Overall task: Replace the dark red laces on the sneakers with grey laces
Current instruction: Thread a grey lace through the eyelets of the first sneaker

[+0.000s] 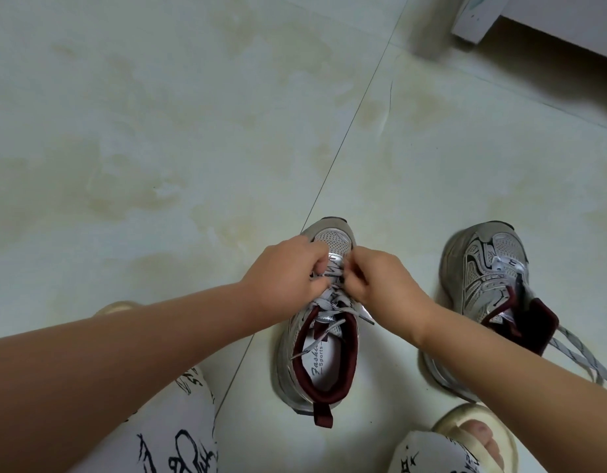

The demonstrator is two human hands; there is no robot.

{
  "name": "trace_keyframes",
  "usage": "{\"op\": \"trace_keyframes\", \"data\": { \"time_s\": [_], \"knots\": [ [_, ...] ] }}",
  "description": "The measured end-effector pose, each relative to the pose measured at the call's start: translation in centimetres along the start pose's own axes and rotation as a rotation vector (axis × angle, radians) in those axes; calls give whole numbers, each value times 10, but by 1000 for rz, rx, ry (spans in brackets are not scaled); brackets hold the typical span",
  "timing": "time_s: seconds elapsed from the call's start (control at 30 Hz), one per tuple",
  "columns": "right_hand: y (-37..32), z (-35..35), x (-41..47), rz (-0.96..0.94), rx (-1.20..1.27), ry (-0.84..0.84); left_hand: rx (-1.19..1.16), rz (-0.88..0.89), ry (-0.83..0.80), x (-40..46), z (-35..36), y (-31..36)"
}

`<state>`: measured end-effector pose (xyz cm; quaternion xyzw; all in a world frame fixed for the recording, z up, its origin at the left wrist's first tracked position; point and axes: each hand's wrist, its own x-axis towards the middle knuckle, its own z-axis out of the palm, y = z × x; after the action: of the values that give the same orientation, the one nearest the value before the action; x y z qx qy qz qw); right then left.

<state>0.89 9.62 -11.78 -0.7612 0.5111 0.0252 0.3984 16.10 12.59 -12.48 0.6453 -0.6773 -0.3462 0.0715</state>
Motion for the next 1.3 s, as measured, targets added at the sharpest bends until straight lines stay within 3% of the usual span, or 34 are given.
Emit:
{"op": "trace_keyframes", "data": {
  "time_s": [0.1,0.23,0.3,0.5,0.67,0.8,0.97,1.17,1.3],
  "knots": [
    [5,4,0,32,82,22,123,50,-71,0,-6,5],
    [2,4,6,3,13,-29,434,96,-188,10,-9,20],
    [2,4,6,7,22,-32,457,78,-219,12,-8,21],
    [2,4,5,46,149,-21,31,-43,-82,-4,-5,0],
    [-7,-4,0,141,149,-64,-111,-61,-1,-9,-12,0],
    [-13,-3,-7,115,-20,-41,-85,-25,-75,-15,-13,10],
    [-5,-3,-8,207,290,24,-163,-55,-122,-15,-13,1],
    [-8,-1,-6,38,-100,-50,-358,-182,-143,-18,-13,-9],
    [3,1,-14,63,55,-28,-464,-227,-151,-21,-14,-17]
  ]
}}
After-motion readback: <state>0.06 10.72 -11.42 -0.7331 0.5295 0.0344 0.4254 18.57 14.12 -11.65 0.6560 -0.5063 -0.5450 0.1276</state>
